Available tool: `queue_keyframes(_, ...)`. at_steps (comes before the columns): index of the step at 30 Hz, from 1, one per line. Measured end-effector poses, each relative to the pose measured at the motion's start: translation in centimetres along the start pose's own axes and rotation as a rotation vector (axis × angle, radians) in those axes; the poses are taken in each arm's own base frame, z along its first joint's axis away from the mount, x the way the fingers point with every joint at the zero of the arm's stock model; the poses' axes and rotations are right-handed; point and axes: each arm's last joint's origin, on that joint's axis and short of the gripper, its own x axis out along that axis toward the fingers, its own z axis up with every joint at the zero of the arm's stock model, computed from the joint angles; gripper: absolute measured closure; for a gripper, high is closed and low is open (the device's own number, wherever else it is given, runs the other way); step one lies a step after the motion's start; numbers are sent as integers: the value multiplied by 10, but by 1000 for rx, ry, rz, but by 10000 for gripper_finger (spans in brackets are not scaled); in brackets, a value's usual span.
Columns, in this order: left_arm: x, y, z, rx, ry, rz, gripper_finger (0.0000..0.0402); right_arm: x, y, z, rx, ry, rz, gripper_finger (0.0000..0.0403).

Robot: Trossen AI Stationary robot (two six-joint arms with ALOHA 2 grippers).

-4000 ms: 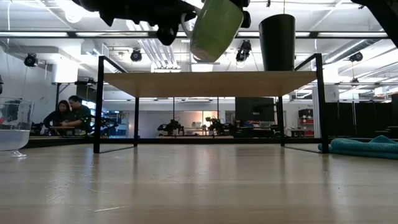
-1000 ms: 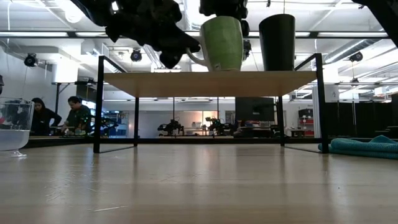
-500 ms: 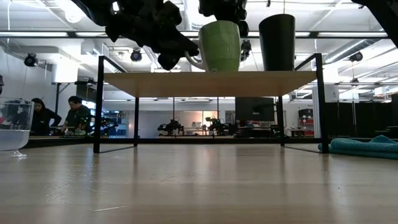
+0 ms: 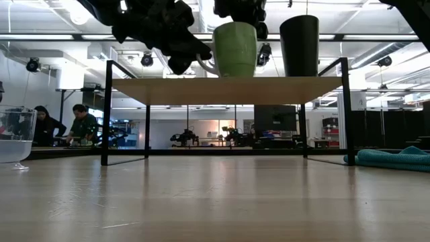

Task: Stack small to large cups/mugs on shelf
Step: Put the green mug on the shelf

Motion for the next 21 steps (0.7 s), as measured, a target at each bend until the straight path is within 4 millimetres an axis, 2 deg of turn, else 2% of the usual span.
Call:
queue_keyframes(7, -5, 0, 1, -5, 7, 23, 344, 0, 1, 0, -11, 5, 5, 346)
queue_keyframes(21, -6, 1, -2, -17, 21, 39, 344, 0, 0, 2, -3, -25, -1, 349)
